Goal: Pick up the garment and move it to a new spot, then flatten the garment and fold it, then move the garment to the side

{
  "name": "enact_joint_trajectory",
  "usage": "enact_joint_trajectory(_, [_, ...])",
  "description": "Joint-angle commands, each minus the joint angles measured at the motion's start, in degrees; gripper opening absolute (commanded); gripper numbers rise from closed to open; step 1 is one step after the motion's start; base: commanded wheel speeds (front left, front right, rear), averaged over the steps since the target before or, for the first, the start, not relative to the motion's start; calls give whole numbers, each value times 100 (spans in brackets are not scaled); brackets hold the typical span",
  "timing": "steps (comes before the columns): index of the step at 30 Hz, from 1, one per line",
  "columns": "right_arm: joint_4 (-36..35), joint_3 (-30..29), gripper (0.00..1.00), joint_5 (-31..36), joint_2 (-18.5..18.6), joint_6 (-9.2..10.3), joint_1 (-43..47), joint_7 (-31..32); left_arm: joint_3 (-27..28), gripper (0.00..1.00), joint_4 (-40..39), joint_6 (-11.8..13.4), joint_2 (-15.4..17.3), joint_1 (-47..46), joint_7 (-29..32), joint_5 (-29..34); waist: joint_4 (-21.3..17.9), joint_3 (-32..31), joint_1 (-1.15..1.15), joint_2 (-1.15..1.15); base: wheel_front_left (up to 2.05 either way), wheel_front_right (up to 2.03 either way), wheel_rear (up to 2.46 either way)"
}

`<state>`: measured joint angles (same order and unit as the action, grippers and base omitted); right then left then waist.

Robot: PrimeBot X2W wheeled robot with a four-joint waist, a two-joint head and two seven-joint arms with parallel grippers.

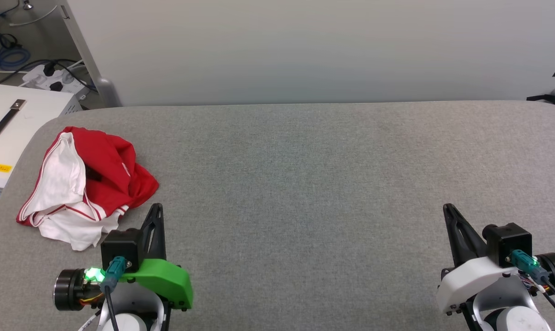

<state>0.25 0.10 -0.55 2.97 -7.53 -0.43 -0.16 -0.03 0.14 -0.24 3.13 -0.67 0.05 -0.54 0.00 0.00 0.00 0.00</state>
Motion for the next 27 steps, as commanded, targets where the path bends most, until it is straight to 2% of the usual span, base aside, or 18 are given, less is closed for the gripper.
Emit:
enact_joint_trajectory(1, [-25, -10, 0, 55, -10, 4, 43, 16, 3, 0, -14, 24, -25, 67, -5, 54, 0, 0, 0, 0, 0, 0, 0])
enact_joint_trajectory(7, [-25, -10, 0, 55, -10, 4, 43, 16, 3, 0, -14, 24, -25, 67, -5, 54, 0, 0, 0, 0, 0, 0, 0])
enact_joint_trajectory(8, [0, 0, 100, 0, 0, 0, 0, 0, -1, 100, 0, 0, 0, 0, 0, -1, 0, 0, 0, 0, 0, 0, 0])
enact_joint_trajectory(27, [51, -52, 100, -180, 0, 1, 44, -179, 0, 100, 147, -73, -2, 30, -182, -240, -2, 10, 0, 0, 0, 0, 0])
